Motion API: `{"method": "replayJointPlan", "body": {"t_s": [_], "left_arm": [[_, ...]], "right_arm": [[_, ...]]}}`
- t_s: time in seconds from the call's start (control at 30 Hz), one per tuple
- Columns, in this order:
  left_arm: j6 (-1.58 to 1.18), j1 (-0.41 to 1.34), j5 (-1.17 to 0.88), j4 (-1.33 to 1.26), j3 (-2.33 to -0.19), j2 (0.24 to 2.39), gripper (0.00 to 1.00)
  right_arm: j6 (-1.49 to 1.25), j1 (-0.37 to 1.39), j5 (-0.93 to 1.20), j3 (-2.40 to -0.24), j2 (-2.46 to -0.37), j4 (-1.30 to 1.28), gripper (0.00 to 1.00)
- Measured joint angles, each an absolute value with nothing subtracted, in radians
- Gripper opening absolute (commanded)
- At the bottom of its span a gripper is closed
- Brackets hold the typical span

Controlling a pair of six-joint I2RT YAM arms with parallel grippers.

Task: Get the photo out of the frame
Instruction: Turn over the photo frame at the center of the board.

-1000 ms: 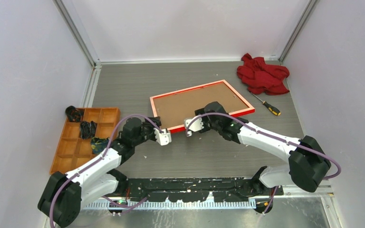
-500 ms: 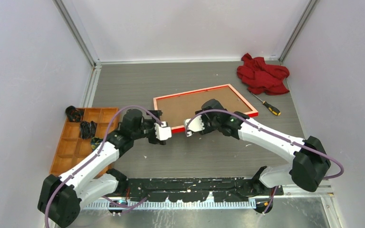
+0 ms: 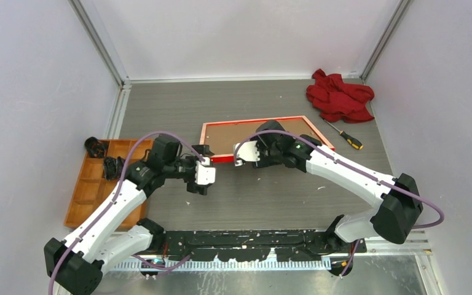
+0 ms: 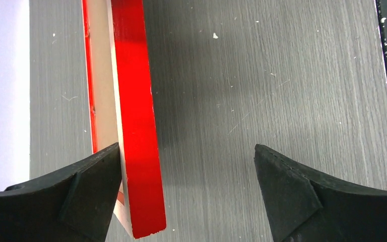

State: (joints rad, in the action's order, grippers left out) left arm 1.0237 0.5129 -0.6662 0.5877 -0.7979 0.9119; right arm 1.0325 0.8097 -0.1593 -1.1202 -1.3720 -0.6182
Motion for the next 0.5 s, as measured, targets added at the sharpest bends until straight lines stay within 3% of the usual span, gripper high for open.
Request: {"method": "replayJointPlan", "body": {"t_s": [0.13,0.23,0.37,0.5], "left_arm": [[1.007,0.513,-0.639,0.568,-0.785,0.912,0.92],[1.0,0.513,-0.615,0.55,-0.775,0.912,0.72],[1.002,0.516,-0.587,0.523,-0.773,0.918,0.6],[1.004,0.52,-0.556,0.495,-0.772,0.926,0.37]], "right_arm": [[1.013,0.81,-0.148,-1.142,-1.383,-0.648,0.39],[1.0,0.81,-0.138,-1.143,-1.383,-0.658,0.39],[0.99,0.81,-0.126,-1.143,-1.385,-0.675,0.39],[0.983,0.81,-0.116,-1.143,-1.39,-0.686,0.39]]}}
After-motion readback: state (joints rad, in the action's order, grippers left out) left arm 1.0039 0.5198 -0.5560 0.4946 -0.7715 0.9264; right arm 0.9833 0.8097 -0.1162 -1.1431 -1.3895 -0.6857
